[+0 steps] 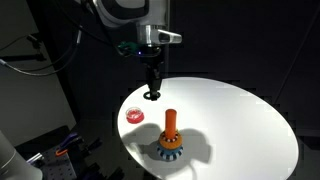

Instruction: Put the green ring on the orange stand

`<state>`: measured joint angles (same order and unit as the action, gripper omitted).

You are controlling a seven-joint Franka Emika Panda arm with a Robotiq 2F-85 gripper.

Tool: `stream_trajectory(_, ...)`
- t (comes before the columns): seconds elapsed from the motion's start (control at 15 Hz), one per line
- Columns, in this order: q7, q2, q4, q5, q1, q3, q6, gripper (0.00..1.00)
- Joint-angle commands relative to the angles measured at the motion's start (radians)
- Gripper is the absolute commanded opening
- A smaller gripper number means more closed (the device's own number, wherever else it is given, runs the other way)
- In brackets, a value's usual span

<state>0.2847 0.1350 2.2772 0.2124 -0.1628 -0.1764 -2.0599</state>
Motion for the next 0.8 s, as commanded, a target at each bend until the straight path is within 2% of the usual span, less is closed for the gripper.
stream_trajectory(0.0,0.055,0.012,-0.003,0.043,-0.034,0.005,-0.008,0.06)
stream_trajectory(0.73,0.122,-0.06,-0.039,0.058,-0.079,-0.017,-0.051,0.06)
